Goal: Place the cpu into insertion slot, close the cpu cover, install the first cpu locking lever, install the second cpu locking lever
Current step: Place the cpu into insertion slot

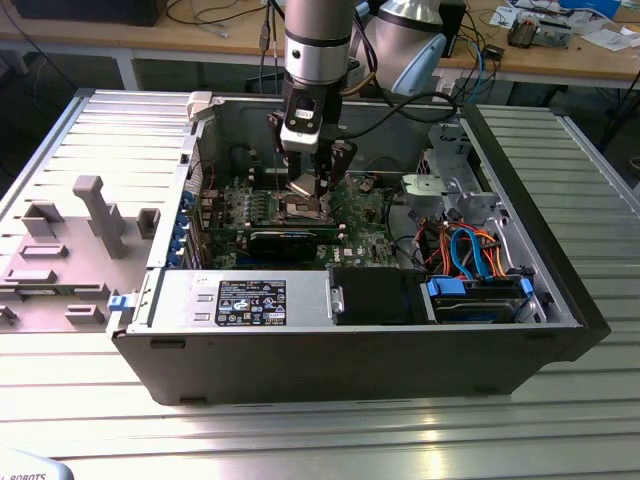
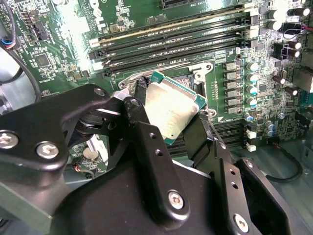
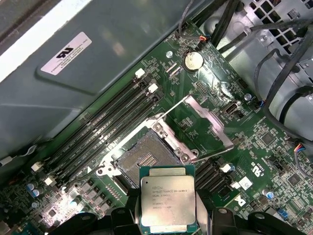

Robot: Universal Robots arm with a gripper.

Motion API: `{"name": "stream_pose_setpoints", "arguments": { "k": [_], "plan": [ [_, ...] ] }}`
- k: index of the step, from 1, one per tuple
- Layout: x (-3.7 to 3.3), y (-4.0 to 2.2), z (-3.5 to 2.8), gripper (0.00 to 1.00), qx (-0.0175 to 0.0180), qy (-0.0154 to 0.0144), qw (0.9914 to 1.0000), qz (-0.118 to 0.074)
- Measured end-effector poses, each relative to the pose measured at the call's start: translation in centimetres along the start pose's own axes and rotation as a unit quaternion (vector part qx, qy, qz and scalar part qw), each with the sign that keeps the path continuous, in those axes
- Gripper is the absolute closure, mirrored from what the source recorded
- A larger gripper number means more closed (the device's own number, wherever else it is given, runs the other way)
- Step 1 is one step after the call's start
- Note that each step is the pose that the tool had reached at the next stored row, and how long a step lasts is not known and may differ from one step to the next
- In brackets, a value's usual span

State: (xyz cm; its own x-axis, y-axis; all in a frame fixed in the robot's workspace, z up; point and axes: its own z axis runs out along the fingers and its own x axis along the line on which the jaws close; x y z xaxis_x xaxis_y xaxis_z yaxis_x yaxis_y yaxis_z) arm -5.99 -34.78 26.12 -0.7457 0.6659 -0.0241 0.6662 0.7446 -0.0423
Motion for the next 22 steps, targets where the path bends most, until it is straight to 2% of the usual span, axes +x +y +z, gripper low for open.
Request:
{"name": "stream_pose_setpoints", "arguments": {
  "k": [22],
  "plan": [
    [0.00,0.00,0.02,0.45,0.0022,-0.0013,0.99992,0.012]
  ]
}}
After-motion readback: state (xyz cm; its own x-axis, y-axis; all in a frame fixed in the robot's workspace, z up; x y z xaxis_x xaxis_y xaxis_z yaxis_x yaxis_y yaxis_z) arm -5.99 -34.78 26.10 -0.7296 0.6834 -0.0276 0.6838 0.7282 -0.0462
